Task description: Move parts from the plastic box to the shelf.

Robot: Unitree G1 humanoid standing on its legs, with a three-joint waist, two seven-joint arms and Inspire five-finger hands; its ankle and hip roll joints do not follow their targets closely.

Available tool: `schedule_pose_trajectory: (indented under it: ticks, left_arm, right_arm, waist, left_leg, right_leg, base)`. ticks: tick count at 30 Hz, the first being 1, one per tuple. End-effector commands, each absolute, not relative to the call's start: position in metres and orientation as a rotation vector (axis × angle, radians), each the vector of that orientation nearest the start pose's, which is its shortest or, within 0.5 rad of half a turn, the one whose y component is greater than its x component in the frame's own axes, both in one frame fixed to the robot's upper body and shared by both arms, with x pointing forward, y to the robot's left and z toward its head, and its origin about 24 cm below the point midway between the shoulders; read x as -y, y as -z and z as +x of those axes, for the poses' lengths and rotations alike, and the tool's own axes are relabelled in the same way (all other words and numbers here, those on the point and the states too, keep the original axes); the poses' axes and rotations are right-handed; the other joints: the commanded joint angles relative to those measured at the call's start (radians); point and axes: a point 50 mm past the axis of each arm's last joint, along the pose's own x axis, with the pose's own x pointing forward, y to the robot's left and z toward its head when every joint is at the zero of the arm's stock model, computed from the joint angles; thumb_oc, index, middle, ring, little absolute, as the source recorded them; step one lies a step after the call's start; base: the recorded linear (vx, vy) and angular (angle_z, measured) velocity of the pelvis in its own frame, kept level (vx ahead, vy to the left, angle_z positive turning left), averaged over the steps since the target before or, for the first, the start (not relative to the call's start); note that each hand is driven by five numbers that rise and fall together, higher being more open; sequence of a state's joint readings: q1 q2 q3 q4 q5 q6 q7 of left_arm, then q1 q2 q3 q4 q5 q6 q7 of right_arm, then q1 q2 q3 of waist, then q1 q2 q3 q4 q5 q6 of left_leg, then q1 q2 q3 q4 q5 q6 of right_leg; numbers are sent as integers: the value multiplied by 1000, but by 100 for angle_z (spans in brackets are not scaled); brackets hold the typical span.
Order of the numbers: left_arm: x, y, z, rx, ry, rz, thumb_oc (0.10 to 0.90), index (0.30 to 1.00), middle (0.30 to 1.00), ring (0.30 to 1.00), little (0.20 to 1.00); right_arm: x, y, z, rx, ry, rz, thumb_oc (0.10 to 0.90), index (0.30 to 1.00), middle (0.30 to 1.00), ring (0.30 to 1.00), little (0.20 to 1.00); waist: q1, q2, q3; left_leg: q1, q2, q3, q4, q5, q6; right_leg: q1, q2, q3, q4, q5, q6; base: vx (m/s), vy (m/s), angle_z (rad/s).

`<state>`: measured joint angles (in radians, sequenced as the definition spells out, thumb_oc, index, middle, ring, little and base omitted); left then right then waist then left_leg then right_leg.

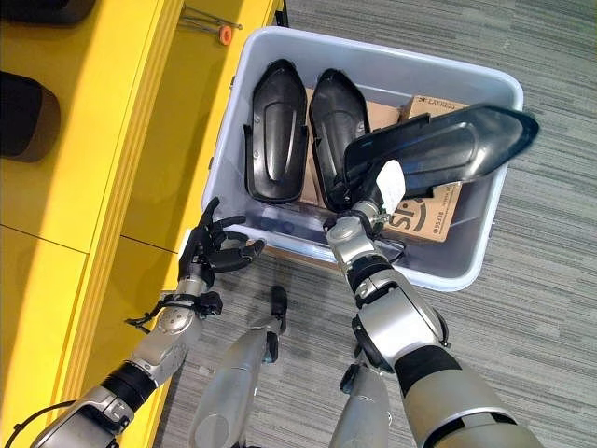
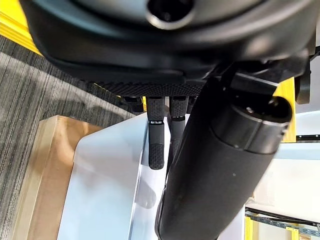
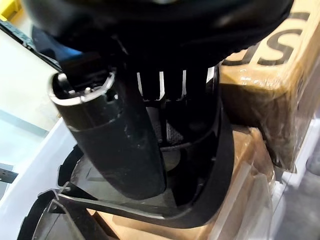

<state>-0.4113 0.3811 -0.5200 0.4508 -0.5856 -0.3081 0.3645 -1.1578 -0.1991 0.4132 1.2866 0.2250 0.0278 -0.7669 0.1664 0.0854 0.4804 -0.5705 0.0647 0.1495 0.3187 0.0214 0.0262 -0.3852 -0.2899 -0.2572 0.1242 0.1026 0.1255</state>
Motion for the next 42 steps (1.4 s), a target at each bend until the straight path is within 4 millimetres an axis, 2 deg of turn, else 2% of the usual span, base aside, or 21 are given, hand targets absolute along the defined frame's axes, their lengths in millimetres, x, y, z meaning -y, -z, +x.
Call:
schedule_pose_trajectory:
  ticks: [1,6,13,17,27,28,32,38,42]
  left_arm:
    - [-150,-32,303,-22,-35,-41,900,1000,1000,1000,1000]
    - [-150,-28,302,-33,-28,-30,900,1000,1000,1000,1000]
    - [-155,-26,302,-43,-43,-15,900,1000,1000,1000,1000]
    - [-160,-21,299,-58,-50,0,900,1000,1000,1000,1000]
    - [-171,-15,294,-82,-70,13,900,1000,1000,1000,1000]
    - [-173,-13,292,-88,-74,15,900,1000,1000,1000,1000]
    - [-178,-8,288,-106,-89,21,900,1000,1000,1000,1000]
    - [-183,0,283,-139,-99,29,900,1000,1000,1000,1000]
    - [-189,9,276,-174,-110,33,900,1000,1000,1000,1000]
  right_arm:
    - [160,-176,413,145,647,-522,400,300,300,300,300]
    - [154,-181,411,212,623,-547,400,300,300,300,300]
    - [140,-177,404,301,519,-587,400,300,300,300,300]
    - [142,-180,399,349,496,-612,400,300,300,300,300]
    - [135,-204,387,536,405,-771,400,300,300,300,300]
    - [134,-210,383,583,384,-819,400,300,300,300,300]
    - [131,-218,372,664,351,-798,400,300,300,300,300]
    - [126,-224,356,757,286,-791,400,300,300,300,300]
    - [121,-226,340,828,184,-808,400,300,300,300,300]
  waist:
    - [-6,0,39]
    - [-24,-11,30]
    - [-51,-35,13]
    - [-70,-43,4]
    - [-96,-61,-10]
    - [-99,-65,-13]
    - [-105,-75,-22]
    - [-110,-85,-42]
    - [-112,-94,-69]
  left_leg:
    - [40,64,4,21,-44,-74]
    - [65,74,7,1,-35,-79]
    - [99,87,20,-15,-25,-87]
    - [114,97,24,-14,-26,-90]
    - [140,112,32,-21,-18,-98]
    - [144,114,31,-22,-17,-100]
    - [153,122,29,-24,-15,-103]
    - [173,126,30,-34,-9,-106]
    - [211,134,32,-44,-8,-111]
  right_leg:
    - [112,-80,54,72,-72,44]
    - [121,-73,64,60,-67,43]
    - [133,-63,80,47,-66,42]
    - [137,-59,89,55,-75,39]
    - [141,-49,104,61,-83,35]
    - [142,-46,107,63,-85,34]
    - [149,-43,103,67,-90,32]
    - [162,-39,107,64,-93,31]
    - [194,-34,106,64,-105,30]
  base:
    - [0,0,0]
    - [-4,-9,-6]
    - [-7,-19,-11]
    - [-5,-21,-9]
    - [-6,-20,-7]
    - [0,0,0]
    - [5,-43,-4]
    - [11,-19,-3]
    - [26,-37,-4]
